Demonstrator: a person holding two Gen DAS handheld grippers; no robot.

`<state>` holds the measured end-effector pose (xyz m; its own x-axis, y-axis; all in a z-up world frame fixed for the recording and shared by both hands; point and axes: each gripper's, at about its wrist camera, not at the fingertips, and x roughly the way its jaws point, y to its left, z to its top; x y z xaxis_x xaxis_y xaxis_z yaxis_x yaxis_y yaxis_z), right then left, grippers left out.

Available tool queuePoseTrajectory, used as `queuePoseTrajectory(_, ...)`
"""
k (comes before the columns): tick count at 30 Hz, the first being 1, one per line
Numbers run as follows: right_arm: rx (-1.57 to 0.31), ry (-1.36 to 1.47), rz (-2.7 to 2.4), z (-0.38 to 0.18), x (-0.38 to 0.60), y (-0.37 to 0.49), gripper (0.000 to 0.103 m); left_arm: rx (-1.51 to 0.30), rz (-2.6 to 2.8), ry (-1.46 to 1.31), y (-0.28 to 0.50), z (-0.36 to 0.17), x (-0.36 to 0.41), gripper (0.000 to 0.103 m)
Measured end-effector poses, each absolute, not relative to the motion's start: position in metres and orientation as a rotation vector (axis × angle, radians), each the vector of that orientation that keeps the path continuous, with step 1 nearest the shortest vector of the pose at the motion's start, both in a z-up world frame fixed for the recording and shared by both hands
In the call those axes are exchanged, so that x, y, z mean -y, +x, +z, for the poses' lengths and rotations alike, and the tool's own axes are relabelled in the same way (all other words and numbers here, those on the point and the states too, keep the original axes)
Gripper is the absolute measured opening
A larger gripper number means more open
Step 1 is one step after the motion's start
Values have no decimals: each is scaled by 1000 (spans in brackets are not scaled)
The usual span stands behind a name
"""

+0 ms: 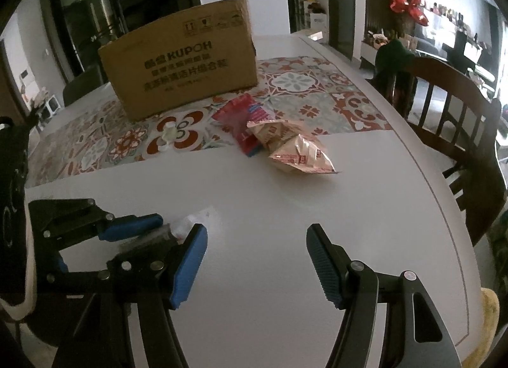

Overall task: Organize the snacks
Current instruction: 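Grasp the white tube-shaped bar with the left gripper while the right gripper grasps the tan biscuit bag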

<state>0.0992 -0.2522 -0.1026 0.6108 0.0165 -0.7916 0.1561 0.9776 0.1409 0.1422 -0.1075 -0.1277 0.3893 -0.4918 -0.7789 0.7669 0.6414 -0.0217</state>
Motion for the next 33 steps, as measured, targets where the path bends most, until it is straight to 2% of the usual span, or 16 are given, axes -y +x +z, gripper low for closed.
queuePoseTrajectory(17, -826, 231, -23, -76, 290, 125, 66, -814, -609, 171, 169, -85, 124, 20)
queuePoseTrajectory(29, -862, 321, 19, -101, 319, 170, 65, -813, -528, 151, 190, -88, 140, 20)
queuePoseTrajectory(33, -883, 332, 33, -109, 322, 178, 59, -823, -515, 148, 194, -91, 141, 20)
